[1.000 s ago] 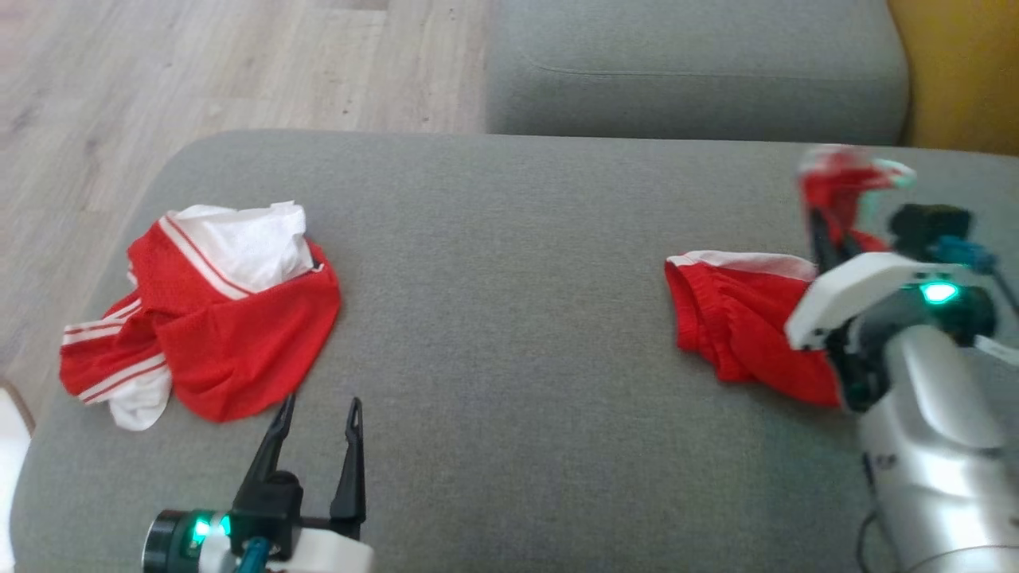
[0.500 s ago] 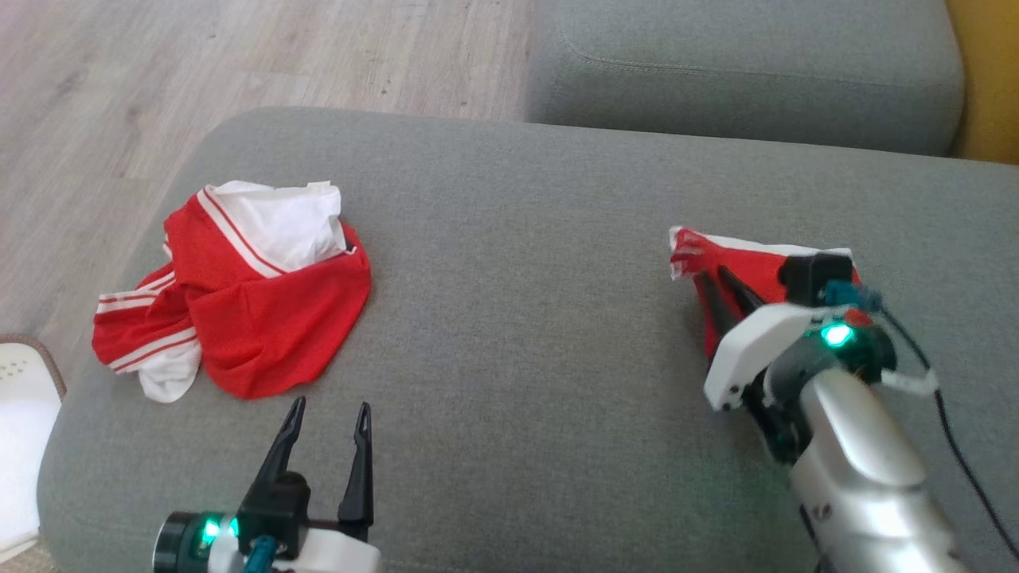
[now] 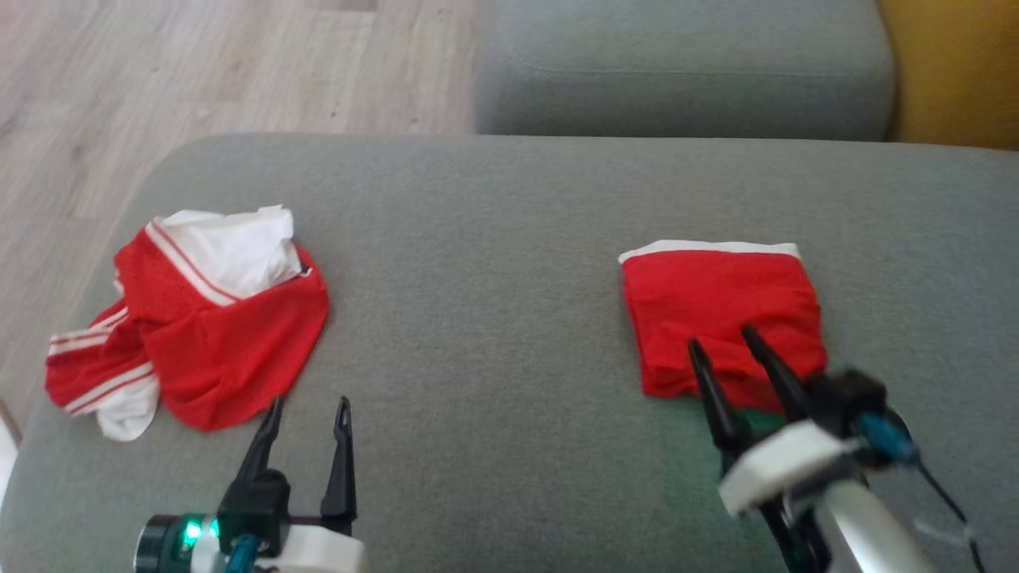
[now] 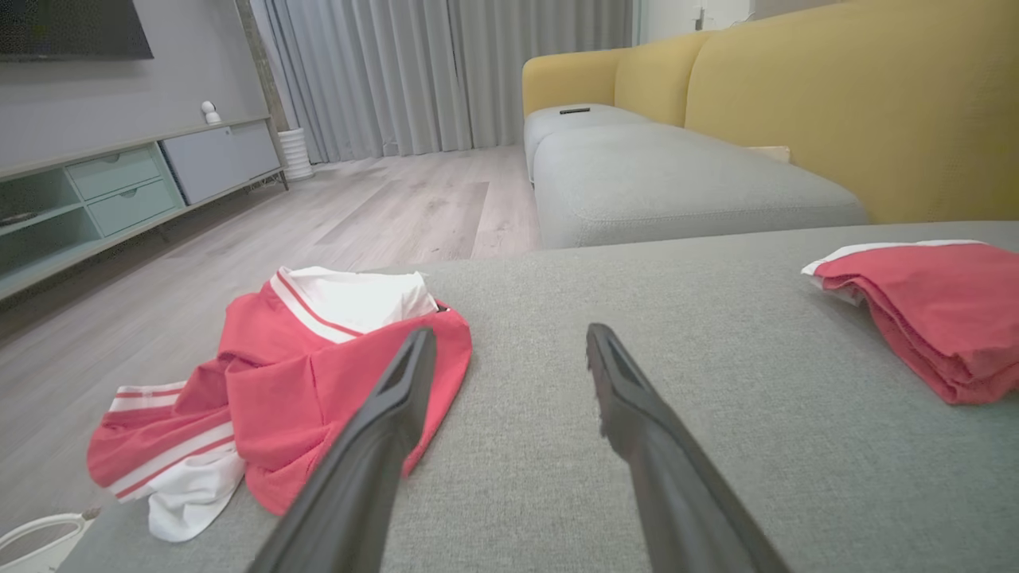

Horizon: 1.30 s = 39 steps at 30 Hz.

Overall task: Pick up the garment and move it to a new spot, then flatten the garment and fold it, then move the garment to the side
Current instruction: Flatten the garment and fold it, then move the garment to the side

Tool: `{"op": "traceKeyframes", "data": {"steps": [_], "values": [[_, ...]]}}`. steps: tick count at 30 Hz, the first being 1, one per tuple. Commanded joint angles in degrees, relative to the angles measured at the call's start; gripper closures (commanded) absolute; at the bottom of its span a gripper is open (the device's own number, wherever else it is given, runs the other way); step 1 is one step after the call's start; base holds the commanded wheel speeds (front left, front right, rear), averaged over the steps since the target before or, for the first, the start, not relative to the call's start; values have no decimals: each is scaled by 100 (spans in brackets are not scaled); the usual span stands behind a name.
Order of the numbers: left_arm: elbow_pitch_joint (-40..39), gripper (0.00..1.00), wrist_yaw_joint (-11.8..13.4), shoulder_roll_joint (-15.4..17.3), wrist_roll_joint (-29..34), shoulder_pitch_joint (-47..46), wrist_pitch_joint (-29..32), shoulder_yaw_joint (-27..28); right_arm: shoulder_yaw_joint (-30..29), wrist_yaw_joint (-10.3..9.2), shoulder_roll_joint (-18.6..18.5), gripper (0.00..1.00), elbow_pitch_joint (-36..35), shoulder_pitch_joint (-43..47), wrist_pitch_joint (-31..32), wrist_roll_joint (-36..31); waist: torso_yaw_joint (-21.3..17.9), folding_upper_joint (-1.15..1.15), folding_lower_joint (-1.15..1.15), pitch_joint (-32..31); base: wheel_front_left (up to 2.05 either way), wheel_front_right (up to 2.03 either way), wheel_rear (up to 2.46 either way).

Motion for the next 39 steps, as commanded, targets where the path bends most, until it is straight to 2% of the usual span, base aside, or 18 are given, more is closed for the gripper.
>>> {"op": "traceKeyframes", "data": {"steps": [1, 5, 11, 17, 26, 32, 39], "values": [[-229, 0, 29, 56, -22, -176, -29, 210, 70, 25, -57, 0, -228, -96, -88, -43, -72, 0, 0, -67, 0, 0, 0], [-301, 0, 16, 112, -62, 44, -29, 261, -14, 25, -193, 0, -471, 354, -263, -66, -268, 0, 0, -262, 0, 0, 0], [-453, 0, 31, 128, -185, 424, -29, 432, -288, 25, -186, 0, -741, 701, -330, -176, -460, 0, 0, -462, 0, 0, 0], [-668, 0, -31, 106, -240, 777, -29, 542, -704, 25, -52, 0, -1137, 1186, -333, -133, -488, 0, 0, -660, 0, 0, 0], [-852, 0, -87, 21, -290, 1075, -29, 682, -1199, 25, 160, 0, -1358, 1683, -334, -213, -423, 0, 0, -808, 0, 0, 0], [-861, 0, -240, 59, -192, 1100, -29, 715, -1102, 25, 165, 0, -1399, 1868, -334, -261, -401, 0, 0, -854, 0, 0, 0], [-826, 0, -279, 78, -61, 1127, -29, 686, -1005, 25, 131, 0, -1420, 1937, -334, -316, -425, 0, 0, -862, 0, 0, 0]]}}
